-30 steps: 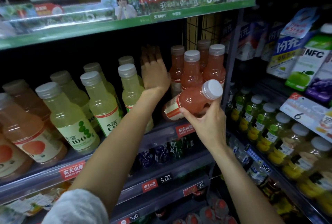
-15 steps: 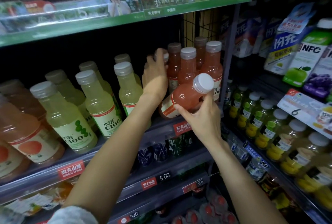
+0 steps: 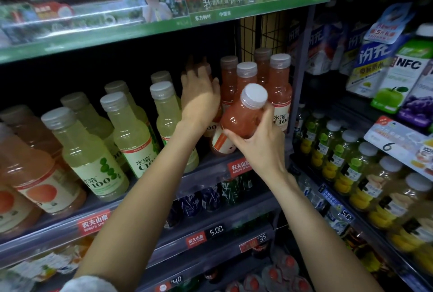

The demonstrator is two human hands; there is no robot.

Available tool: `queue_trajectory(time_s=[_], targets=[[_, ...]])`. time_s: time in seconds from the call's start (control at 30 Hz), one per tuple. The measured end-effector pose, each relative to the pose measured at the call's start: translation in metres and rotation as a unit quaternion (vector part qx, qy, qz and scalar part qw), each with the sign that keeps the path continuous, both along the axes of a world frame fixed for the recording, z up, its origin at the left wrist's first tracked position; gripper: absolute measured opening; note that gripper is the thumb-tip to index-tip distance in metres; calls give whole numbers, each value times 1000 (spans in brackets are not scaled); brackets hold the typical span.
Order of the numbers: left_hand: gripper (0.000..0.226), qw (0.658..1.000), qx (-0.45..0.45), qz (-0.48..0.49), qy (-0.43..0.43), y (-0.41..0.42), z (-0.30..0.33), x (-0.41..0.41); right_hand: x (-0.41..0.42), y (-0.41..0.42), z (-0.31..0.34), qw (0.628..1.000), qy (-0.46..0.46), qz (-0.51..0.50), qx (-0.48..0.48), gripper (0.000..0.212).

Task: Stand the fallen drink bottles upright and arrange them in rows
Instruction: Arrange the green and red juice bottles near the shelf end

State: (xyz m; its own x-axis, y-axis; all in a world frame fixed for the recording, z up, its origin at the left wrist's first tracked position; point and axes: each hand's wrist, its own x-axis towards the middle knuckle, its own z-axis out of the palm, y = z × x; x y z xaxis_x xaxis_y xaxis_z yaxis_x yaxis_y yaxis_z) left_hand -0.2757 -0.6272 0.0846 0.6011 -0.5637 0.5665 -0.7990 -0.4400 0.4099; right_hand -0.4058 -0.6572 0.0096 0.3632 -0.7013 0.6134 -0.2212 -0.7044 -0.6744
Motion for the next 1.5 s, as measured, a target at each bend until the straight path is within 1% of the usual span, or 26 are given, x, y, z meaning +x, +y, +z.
queue_trajectory(time_s=[0.07,0.1,0.13,0.2,0.27,0.33,0.4,0.47,0.5,0.57,0.63,0.7,0.77,0.9,1.0,1.1,1.3,1.5], targets=[[40,993,-102,-55,-5,13,-6,-7,6,2,9,999,26,13,-25,82],[39,984,-158,-82,9,21,-12,-11,10,3,13,998,39,27,-31,80],[37,972,-203,-110,34,30,-17,-16,15,3,17,997,48,41,-36,78],[34,954,-244,-145,101,44,-26,-26,23,2,23,995,58,62,-46,71],[35,946,-235,-159,161,49,-31,-28,30,-1,28,993,73,72,-55,65],[43,948,-203,-158,188,48,-32,-24,34,-6,32,990,100,82,-55,63],[56,959,-172,-144,176,43,-30,-18,36,-11,36,987,113,100,-47,60],[65,971,-141,-121,151,39,-30,-15,33,-12,37,987,106,116,-36,59],[68,976,-127,-109,136,37,-30,-14,28,-12,36,988,94,115,-39,57],[74,984,-106,-94,106,36,-34,-13,13,-14,28,994,44,89,-49,46],[81,988,-94,-91,86,36,-36,-13,-4,-18,16,998,-24,43,-38,33],[83,989,-88,-89,73,37,-38,-15,-15,-25,7,999,-46,-9,-17,29],[82,989,-93,-89,68,37,-39,-19,-17,-32,2,999,-12,-32,-8,36],[78,988,-111,-87,66,35,-47,-29,-5,-41,1,997,75,-15,-10,64],[90,990,-103,-77,55,34,-53,-27,6,-45,1,994,100,-38,-16,77],[94,993,-91,-65,33,35,-55,-25,10,-47,3,989,120,-73,-42,75],[94,994,-77,-74,16,34,-56,-22,0,-52,9,991,127,-22,-34,71],[89,984,-138,-97,51,33,-77,-29,6,-51,7,988,143,-18,-47,71]])
